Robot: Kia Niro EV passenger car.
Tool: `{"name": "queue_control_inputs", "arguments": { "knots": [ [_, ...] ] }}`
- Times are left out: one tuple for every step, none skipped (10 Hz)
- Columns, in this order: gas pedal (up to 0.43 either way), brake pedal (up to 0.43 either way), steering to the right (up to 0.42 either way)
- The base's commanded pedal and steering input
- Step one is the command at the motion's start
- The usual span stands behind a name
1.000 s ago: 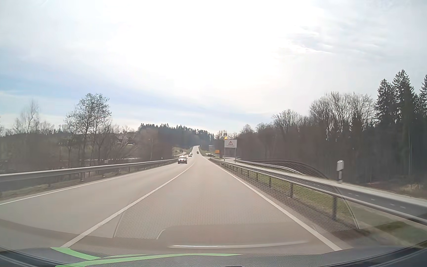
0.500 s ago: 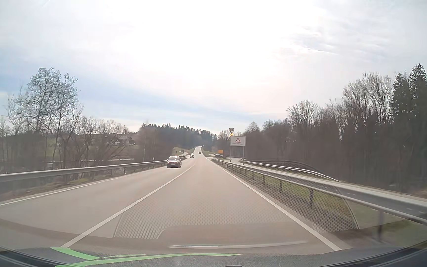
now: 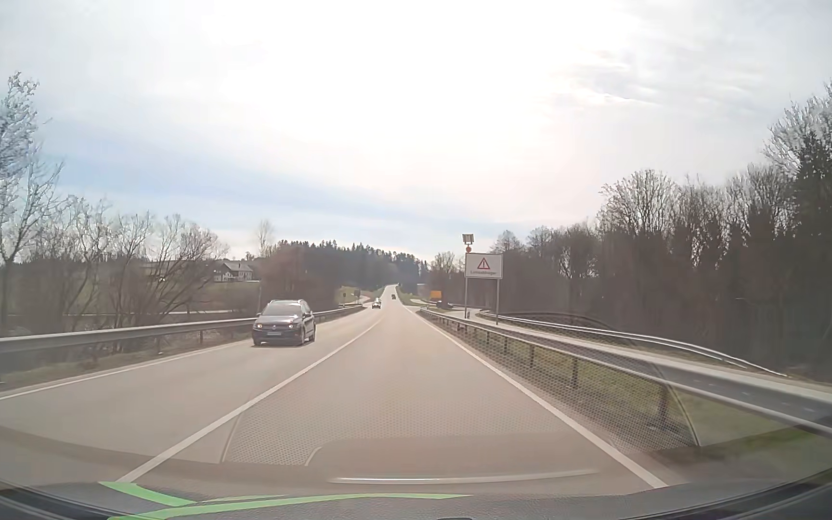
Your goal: Follow the waypoints while adhering to traffic rules and regulations
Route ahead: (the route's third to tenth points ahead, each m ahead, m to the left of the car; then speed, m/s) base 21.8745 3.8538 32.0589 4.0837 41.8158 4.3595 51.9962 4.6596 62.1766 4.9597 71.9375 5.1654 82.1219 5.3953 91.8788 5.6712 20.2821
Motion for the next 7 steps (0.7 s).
{"name": "queue_control_inputs", "arguments": {
  "knots": [
    [0.087, 0.000, -0.002],
    [0.087, 0.000, -0.002],
    [0.087, 0.000, -0.002],
    [0.087, 0.000, -0.002],
    [0.087, 0.000, -0.002],
    [0.087, 0.000, -0.002],
    [0.087, 0.000, -0.002]
  ]
}}
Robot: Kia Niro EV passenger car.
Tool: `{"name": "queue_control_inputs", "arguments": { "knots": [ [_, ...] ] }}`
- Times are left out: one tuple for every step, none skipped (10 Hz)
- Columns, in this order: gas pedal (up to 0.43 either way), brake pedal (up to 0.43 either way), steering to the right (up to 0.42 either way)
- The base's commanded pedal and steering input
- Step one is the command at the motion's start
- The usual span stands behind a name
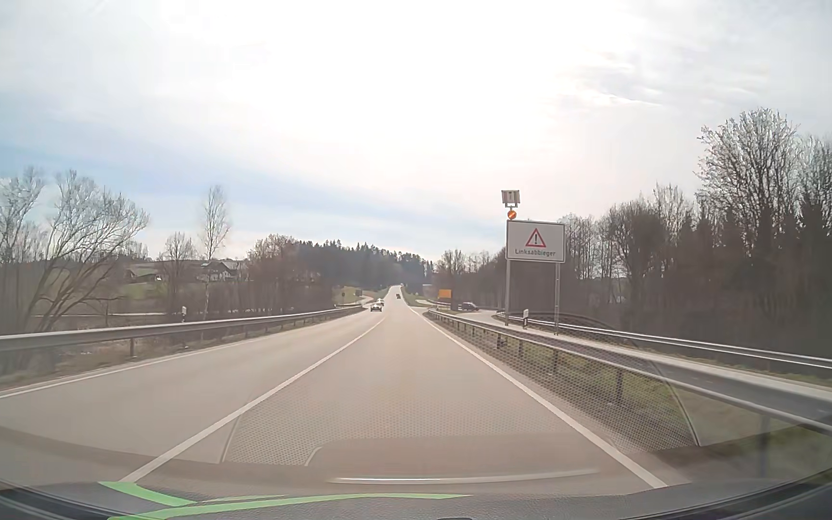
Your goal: Follow the waypoints while adhering to traffic rules and regulations
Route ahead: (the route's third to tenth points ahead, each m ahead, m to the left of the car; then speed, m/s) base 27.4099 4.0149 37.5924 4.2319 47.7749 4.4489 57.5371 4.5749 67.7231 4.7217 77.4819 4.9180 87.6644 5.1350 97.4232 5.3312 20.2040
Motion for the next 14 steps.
{"name": "queue_control_inputs", "arguments": {
  "knots": [
    [0.087, 0.000, -0.001],
    [0.087, 0.000, -0.001],
    [0.087, 0.000, -0.001],
    [0.087, 0.000, 0.000],
    [0.087, 0.000, 0.000],
    [0.098, 0.000, 0.000],
    [0.098, 0.000, 0.000],
    [0.098, 0.000, 0.000],
    [0.098, 0.000, 0.000],
    [0.098, 0.000, 0.000],
    [0.110, 0.000, 0.000],
    [0.110, 0.000, 0.000],
    [0.118, 0.000, 0.000],
    [0.118, 0.000, 0.000]
  ]
}}
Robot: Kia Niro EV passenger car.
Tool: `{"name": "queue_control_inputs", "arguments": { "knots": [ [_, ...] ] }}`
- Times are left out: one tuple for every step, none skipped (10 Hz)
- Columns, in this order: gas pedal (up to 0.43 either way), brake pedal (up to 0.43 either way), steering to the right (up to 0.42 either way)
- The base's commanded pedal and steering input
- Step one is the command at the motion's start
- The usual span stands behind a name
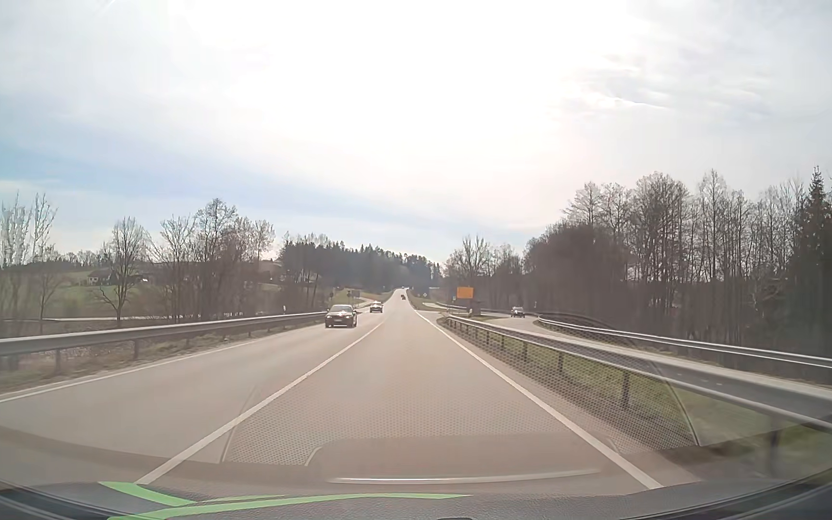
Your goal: Follow the waypoints while adhering to traffic rules and regulations
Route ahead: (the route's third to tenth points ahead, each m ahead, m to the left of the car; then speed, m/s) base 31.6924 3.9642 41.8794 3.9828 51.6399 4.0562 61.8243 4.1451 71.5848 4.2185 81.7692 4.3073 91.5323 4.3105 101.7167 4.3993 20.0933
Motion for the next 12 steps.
{"name": "queue_control_inputs", "arguments": {
  "knots": [
    [0.118, 0.000, 0.000],
    [0.130, 0.000, 0.000],
    [0.138, 0.000, 0.000],
    [0.150, 0.000, 0.000],
    [0.150, 0.000, 0.000],
    [0.150, 0.000, 0.000],
    [0.157, 0.000, 0.000],
    [0.157, 0.000, 0.000],
    [0.157, 0.000, 0.000],
    [0.157, 0.000, 0.000],
    [0.157, 0.000, 0.000],
    [0.157, 0.000, 0.000]
  ]
}}
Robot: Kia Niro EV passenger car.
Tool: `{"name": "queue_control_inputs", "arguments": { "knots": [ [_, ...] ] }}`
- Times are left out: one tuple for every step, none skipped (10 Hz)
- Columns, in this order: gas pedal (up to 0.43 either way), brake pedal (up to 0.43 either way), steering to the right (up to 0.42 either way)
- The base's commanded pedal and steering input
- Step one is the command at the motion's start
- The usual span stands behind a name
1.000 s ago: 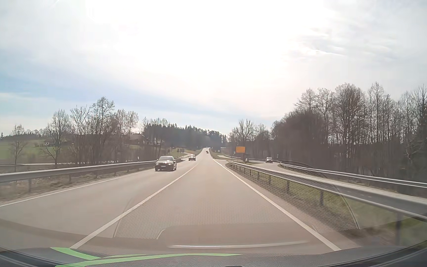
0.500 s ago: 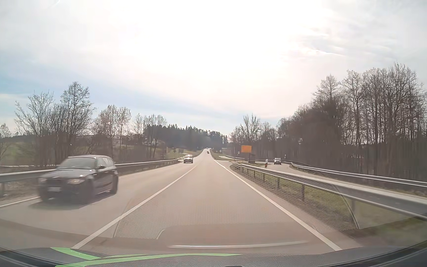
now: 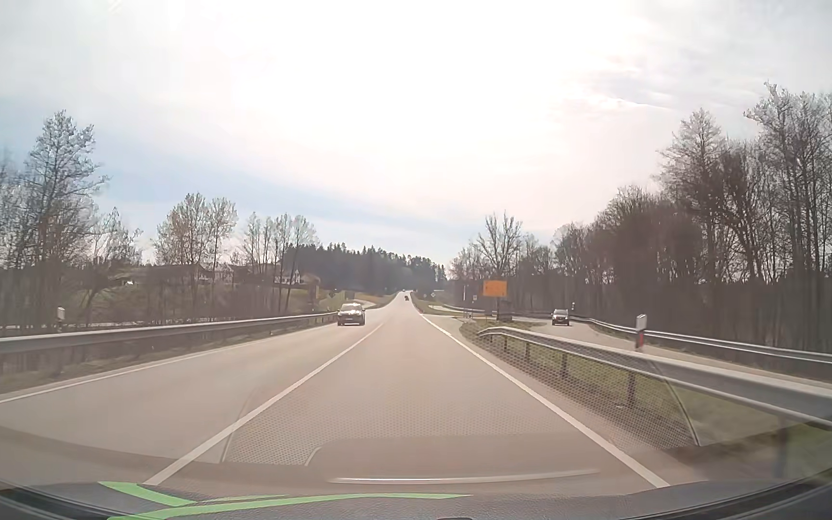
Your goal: Follow the waypoints while adhering to traffic rules and regulations
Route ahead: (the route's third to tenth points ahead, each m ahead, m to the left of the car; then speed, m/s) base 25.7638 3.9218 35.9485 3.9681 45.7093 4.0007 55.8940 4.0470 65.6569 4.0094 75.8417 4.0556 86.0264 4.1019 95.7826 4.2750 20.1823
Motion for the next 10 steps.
{"name": "queue_control_inputs", "arguments": {
  "knots": [
    [0.157, 0.000, 0.000],
    [0.157, 0.000, 0.000],
    [0.157, 0.000, 0.000],
    [0.157, 0.000, 0.000],
    [0.157, 0.000, 0.000],
    [0.157, 0.000, 0.000],
    [0.157, 0.000, 0.000],
    [0.157, 0.000, 0.000],
    [0.157, 0.000, 0.000],
    [0.157, 0.000, 0.000]
  ]
}}
